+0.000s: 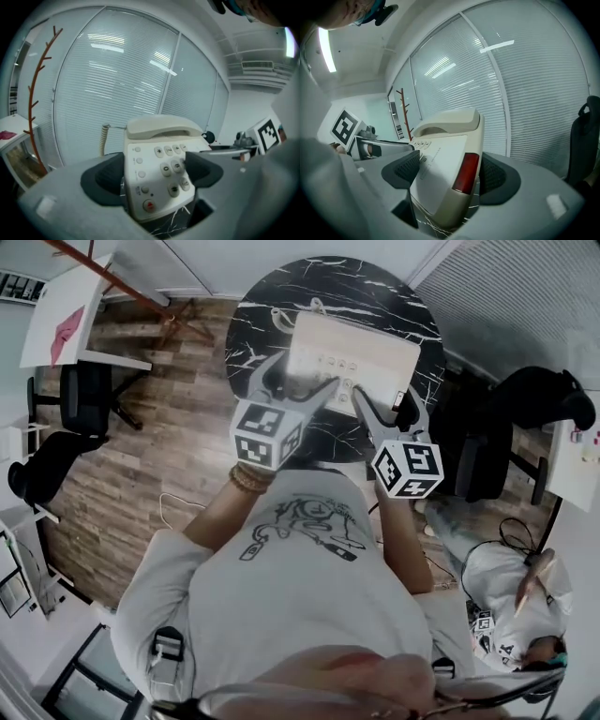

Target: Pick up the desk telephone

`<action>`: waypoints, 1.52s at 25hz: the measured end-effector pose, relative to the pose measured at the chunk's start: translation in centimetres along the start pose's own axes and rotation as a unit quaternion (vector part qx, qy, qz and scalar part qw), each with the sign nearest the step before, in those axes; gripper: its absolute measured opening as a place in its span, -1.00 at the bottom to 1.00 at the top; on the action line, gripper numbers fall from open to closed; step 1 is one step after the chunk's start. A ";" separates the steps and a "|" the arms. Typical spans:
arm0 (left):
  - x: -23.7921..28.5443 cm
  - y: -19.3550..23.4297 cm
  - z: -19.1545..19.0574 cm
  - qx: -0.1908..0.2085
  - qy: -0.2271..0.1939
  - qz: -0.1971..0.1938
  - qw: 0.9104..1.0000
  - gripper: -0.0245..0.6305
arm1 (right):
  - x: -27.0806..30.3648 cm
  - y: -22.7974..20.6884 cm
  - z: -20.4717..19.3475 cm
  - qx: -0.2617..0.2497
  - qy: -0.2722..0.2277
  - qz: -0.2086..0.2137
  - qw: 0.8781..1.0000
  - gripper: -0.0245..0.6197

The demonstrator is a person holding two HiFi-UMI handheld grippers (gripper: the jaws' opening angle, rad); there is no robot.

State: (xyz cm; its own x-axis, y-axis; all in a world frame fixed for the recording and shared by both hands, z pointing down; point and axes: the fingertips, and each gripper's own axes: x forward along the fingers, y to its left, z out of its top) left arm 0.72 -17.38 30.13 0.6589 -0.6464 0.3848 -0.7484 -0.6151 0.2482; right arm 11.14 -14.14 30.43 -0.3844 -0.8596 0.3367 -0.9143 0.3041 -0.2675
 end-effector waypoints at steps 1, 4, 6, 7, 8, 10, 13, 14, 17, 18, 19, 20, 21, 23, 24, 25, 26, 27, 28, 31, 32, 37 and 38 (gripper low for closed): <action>-0.3 -0.1 0.4 0.000 -0.003 0.001 1.000 0.33 | -0.1 0.2 0.4 -0.001 -0.002 0.000 1.000 0.29; -0.6 -0.2 1.7 0.005 -0.013 0.001 1.000 0.33 | -0.3 0.5 1.7 -0.008 -0.014 0.000 1.000 0.29; -0.8 -0.3 2.5 0.010 -0.020 0.000 1.000 0.33 | -0.5 0.6 2.5 -0.012 -0.020 0.000 1.000 0.29; -0.9 -0.4 2.9 0.011 -0.023 0.001 1.000 0.33 | -0.5 0.7 2.9 -0.014 -0.023 0.000 1.000 0.29; -1.0 -0.4 3.2 0.012 -0.026 0.001 1.000 0.33 | -0.6 0.8 3.2 -0.016 -0.025 0.000 1.000 0.29; -1.2 -0.5 3.8 0.011 -0.031 0.000 0.999 0.33 | -0.7 1.0 3.9 -0.021 -0.028 -0.001 0.999 0.29; -1.4 -0.7 4.2 0.011 -0.036 0.000 0.999 0.33 | -0.9 1.1 4.4 -0.024 -0.033 -0.001 0.999 0.29; -1.4 -0.7 4.3 0.013 -0.037 0.000 0.999 0.33 | -1.0 1.1 4.4 -0.024 -0.035 -0.001 0.999 0.29; -1.5 -0.8 4.4 0.014 -0.039 0.001 0.999 0.33 | -1.2 1.2 4.6 -0.026 -0.037 0.000 0.999 0.29; -1.5 -0.8 4.4 0.014 -0.039 0.002 0.999 0.33 | -1.1 1.2 4.6 -0.027 -0.037 0.001 0.999 0.29; -1.5 -0.8 4.4 0.013 -0.039 0.002 0.999 0.33 | -1.1 1.1 4.6 -0.028 -0.037 0.000 0.999 0.29; -1.4 -0.8 4.4 0.012 -0.039 0.002 0.999 0.33 | -1.0 1.1 4.6 -0.028 -0.037 0.000 0.999 0.28; -1.4 -0.7 4.4 0.012 -0.039 0.002 0.999 0.33 | -1.0 1.1 4.6 -0.027 -0.037 0.000 0.999 0.29; -1.4 -0.7 4.4 0.012 -0.037 0.002 0.999 0.33 | -0.9 1.1 4.5 -0.026 -0.036 0.000 0.999 0.29; -1.4 -0.6 4.4 0.012 -0.037 0.003 0.999 0.33 | -0.9 1.1 4.4 -0.025 -0.035 0.000 0.999 0.29; -1.4 -0.6 4.4 0.012 -0.037 0.003 0.999 0.33 | -0.9 1.2 4.4 -0.025 -0.035 0.000 0.999 0.29; -1.4 -0.6 4.3 0.012 -0.037 0.003 0.999 0.33 | -0.9 1.2 4.4 -0.024 -0.035 0.000 0.999 0.29; -1.4 -0.6 4.3 0.012 -0.037 0.003 0.999 0.33 | -0.9 1.1 4.4 -0.023 -0.035 0.000 0.999 0.29; -1.4 -0.5 4.3 0.011 -0.037 0.003 0.999 0.33 | -0.8 1.1 4.4 -0.023 -0.035 0.000 0.999 0.29; -1.4 -0.5 4.1 0.010 -0.036 0.002 0.999 0.33 | -0.8 1.2 4.1 -0.022 -0.034 -0.001 0.999 0.29; -1.4 -0.5 4.0 0.010 -0.035 0.002 0.999 0.33 | -0.8 1.2 4.1 -0.022 -0.033 -0.001 0.999 0.29; -1.2 -0.2 3.7 0.007 -0.033 0.001 0.999 0.33 | -0.6 1.2 3.8 -0.021 -0.031 -0.003 0.999 0.29; -1.1 -0.2 3.7 0.007 -0.033 0.001 0.999 0.33 | -0.5 1.1 3.8 -0.021 -0.030 -0.003 0.999 0.29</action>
State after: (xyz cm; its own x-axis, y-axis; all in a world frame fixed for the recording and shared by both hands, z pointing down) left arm 0.43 -18.19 26.36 0.6618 -0.6751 0.3260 -0.7484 -0.6198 0.2359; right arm 10.82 -14.89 26.53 -0.3712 -0.8845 0.2825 -0.9217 0.3142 -0.2274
